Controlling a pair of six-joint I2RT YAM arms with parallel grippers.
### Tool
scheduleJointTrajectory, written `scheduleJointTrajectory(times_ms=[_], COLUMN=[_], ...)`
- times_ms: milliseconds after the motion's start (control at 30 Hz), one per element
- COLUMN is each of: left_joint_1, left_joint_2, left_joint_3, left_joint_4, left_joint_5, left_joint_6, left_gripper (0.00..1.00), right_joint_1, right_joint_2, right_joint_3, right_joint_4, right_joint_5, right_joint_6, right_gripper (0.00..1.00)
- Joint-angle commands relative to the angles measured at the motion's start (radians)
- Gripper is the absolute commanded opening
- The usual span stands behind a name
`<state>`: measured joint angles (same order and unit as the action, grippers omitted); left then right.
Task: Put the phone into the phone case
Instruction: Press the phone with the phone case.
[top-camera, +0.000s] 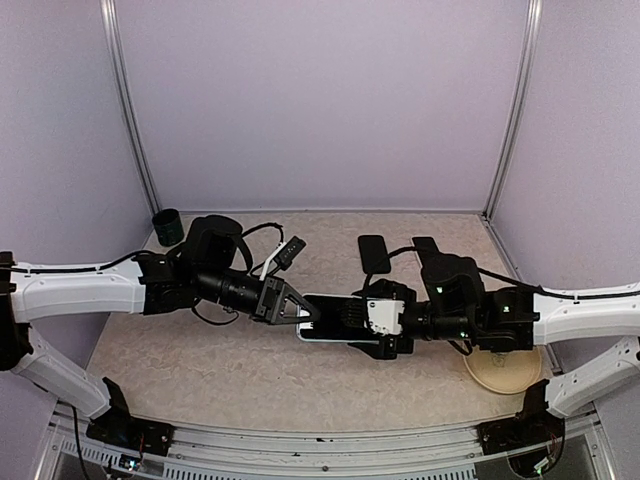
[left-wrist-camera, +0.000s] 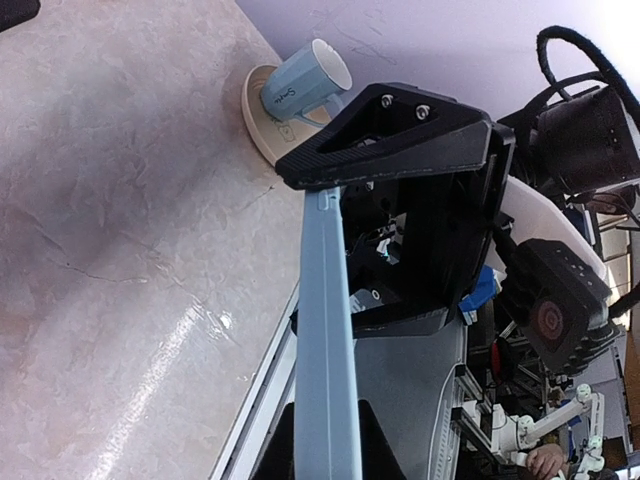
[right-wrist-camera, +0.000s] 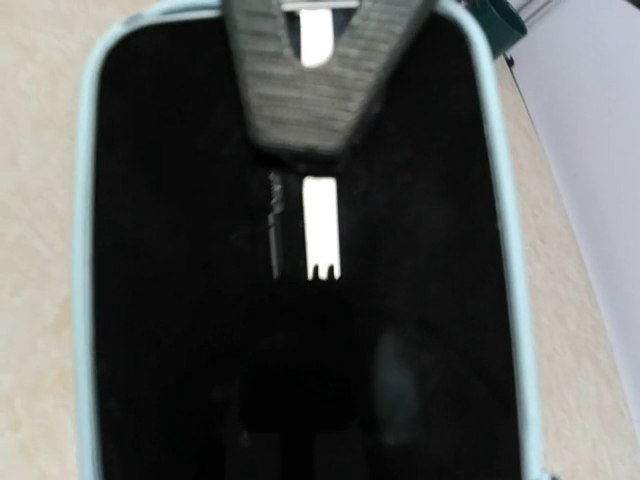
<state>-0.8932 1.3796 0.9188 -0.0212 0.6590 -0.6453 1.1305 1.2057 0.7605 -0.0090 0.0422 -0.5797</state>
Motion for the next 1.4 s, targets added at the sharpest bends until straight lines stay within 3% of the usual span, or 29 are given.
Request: scheduleJointTrajectory(times_ms=[0, 200, 467, 767, 1000, 1367], left_joint_1=[0.005, 0.0, -0.003, -0.001, -0.001, -0.001], left_joint_2=[-0.015, -0.017, -0.031, -0.027, -0.025, -0.023], left_joint_3=[0.024, 0.023, 0.029, 0.034, 0.038, 0.028], left_joint_4=[0.051, 0.053, 0.04, 0.035, 0.036, 0.042], left_joint_5=[-0.045, -0.048, -0.054, -0.051, -0.048, -0.049], left_joint_6=[0.076, 0.073, 0.079, 0.082, 0.084, 0.084], left_gripper=[0.0, 0.0, 0.0, 0.0, 0.0, 0.0], right_joint_1=[-0.023, -0.023, -0.023, 0.008, 0.024, 0.028], right_joint_2=[-0.07, -0.042, 0.015, 0.078, 0.114, 0.141], right_joint_3=[0.024, 0.034, 0.083, 0.114, 0.104, 0.11], right_joint_4=[0.03, 0.005, -0.081, -0.148, -0.062, -0.006], right_joint_5=[-0.142, -0.116, -0.077, 0.027, 0.181, 0.21], right_joint_6=[0.158, 0.161, 0.128, 0.048, 0.017, 0.016], right_gripper=[0.64, 0.84, 0.99, 1.0, 1.0, 0.93])
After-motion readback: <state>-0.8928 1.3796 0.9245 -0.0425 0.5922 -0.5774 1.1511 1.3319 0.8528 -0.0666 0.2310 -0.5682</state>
